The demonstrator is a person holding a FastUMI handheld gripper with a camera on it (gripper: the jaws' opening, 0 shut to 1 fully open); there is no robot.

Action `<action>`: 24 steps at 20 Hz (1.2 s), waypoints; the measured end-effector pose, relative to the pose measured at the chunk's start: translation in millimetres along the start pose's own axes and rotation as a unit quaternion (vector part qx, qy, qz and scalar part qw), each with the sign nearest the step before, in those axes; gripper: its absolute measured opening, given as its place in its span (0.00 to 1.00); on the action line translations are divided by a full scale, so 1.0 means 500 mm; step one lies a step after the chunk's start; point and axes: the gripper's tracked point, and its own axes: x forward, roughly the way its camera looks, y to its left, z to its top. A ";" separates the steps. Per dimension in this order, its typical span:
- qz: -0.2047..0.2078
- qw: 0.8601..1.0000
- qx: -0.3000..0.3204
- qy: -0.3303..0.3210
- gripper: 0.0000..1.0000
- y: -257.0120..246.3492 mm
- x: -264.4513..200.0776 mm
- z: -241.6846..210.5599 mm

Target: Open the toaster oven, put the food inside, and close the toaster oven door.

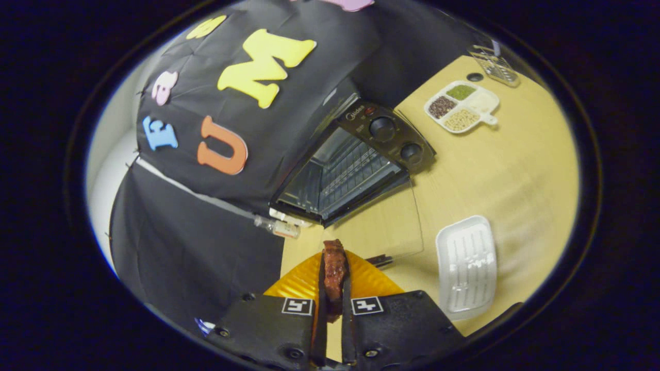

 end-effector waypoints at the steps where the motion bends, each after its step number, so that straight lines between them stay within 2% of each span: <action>1: 0.011 0.999 0.031 -0.016 0.14 0.015 0.025 -0.005; 4: 0.015 0.992 0.103 -0.076 0.14 0.023 0.105 0.013; 8: -0.006 0.980 0.147 -0.132 0.14 0.019 0.200 0.051; 12: -0.016 0.963 0.192 -0.190 0.14 0.006 0.286 0.114; 20: -0.065 0.946 0.183 -0.258 0.14 -0.022 0.389 0.186; 24: -0.076 0.948 0.160 -0.266 0.14 -0.022 0.415 0.200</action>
